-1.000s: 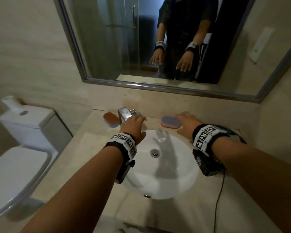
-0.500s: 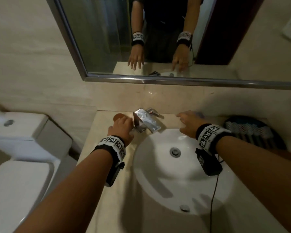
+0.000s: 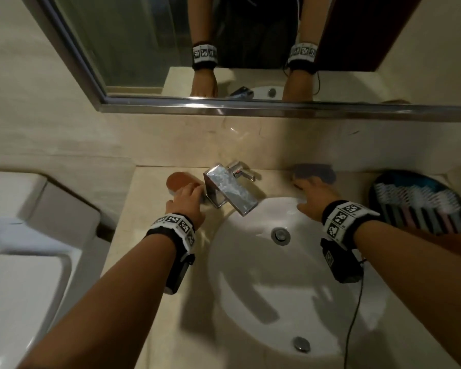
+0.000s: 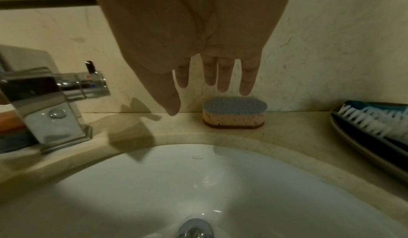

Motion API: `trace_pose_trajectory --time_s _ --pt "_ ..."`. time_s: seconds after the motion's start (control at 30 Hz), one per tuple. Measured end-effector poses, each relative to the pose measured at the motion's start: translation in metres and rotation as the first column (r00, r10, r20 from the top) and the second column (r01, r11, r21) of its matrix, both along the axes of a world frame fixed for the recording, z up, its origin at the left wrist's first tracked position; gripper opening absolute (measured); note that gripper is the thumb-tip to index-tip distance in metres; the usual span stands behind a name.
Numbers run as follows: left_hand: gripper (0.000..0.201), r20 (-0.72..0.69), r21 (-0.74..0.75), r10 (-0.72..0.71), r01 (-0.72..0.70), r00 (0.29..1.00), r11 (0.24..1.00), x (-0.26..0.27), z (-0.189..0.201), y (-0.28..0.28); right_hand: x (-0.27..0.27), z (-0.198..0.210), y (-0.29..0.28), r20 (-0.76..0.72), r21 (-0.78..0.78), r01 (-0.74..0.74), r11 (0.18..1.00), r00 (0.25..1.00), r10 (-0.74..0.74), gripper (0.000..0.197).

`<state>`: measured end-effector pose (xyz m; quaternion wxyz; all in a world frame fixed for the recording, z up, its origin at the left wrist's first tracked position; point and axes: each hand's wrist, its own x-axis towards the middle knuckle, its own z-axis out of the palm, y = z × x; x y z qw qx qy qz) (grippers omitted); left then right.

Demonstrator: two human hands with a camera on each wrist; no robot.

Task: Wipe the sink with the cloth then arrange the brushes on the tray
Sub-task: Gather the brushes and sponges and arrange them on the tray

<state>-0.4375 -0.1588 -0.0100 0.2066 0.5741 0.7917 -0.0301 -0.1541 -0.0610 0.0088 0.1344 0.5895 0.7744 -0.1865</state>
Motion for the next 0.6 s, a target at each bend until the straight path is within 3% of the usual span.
trace_pose_trajectory --time_s 0.27,0.43,0.5,0.6 --pt "0.076 -0.097 -0.056 -0.078 0.073 0.992 0.996 -0.026 -0.020 0.028 0.002 -0.018 0.038 -0.028 0.105 0.018 0.994 0.999 -0.016 0.059" --pt "0.076 -0.091 -0.112 -0.099 0.088 0.991 0.990 -0.034 -0.026 0.042 0.002 -0.030 0.054 0.020 0.118 0.087 0.989 0.996 -0.090 0.069" --pt "0.072 -0.112 -0.131 -0.103 0.088 0.988 0.987 -0.035 -0.031 0.044 0.003 -0.032 0.057 0.038 0.140 0.120 0.983 0.991 -0.126 0.072" --pt "0.052 -0.127 -0.023 -0.009 0.006 0.992 1.000 -0.034 -0.039 0.043 0.001 -0.037 0.057 0.102 0.090 0.097 0.991 0.989 -0.106 0.073"
